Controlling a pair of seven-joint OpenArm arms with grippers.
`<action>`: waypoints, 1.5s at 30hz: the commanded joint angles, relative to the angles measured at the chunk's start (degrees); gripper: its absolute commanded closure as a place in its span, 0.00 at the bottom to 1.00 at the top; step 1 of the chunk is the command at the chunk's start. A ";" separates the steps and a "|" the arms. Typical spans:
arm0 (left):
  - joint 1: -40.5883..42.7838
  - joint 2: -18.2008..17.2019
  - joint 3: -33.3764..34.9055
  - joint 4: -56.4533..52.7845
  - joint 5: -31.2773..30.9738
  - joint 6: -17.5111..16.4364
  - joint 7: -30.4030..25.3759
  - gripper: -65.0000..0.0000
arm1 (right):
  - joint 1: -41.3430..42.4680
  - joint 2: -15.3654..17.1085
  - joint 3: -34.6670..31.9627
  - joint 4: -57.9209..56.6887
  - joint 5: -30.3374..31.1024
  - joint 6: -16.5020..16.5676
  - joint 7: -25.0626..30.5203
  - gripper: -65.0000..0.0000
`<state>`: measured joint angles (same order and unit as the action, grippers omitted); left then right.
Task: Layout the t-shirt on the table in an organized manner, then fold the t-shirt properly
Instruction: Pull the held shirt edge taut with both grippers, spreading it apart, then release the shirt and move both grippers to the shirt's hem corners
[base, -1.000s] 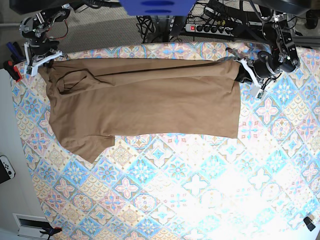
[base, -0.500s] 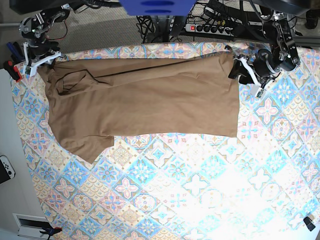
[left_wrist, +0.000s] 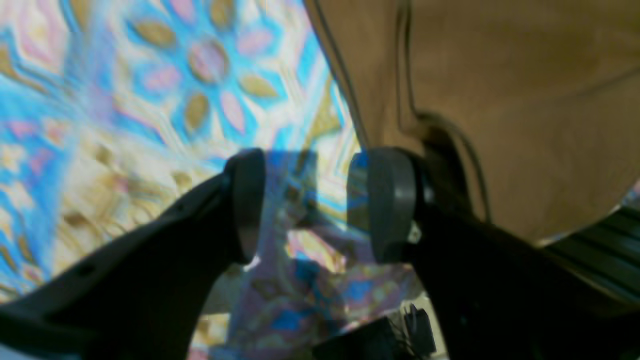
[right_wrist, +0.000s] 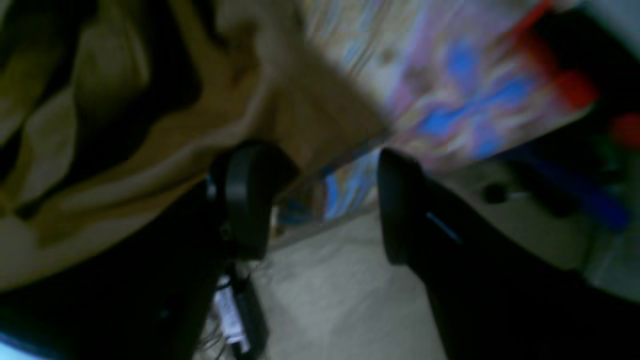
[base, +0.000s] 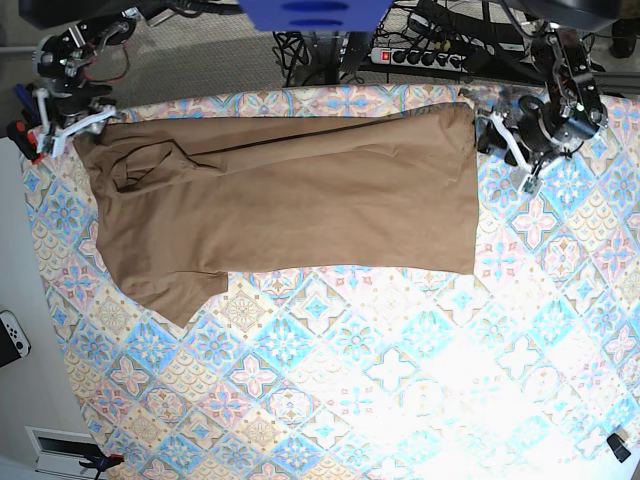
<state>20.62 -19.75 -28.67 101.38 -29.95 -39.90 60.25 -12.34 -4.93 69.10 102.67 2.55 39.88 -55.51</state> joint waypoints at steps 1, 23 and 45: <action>-0.09 -0.69 -0.30 0.99 -0.68 -0.10 -0.78 0.51 | 0.25 0.58 0.22 1.72 0.84 0.12 0.96 0.50; -7.04 6.87 -0.30 13.21 -0.33 -0.10 -0.78 0.51 | 7.72 8.23 -1.98 7.52 -2.59 0.12 0.96 0.51; -8.36 8.63 -0.13 13.21 -0.24 -0.10 -0.78 0.51 | 24.25 17.28 -24.66 -11.82 -11.65 0.12 5.35 0.51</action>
<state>12.82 -10.57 -28.67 113.58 -29.19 -39.88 60.71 10.90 11.62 44.53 89.65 -9.91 39.90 -51.27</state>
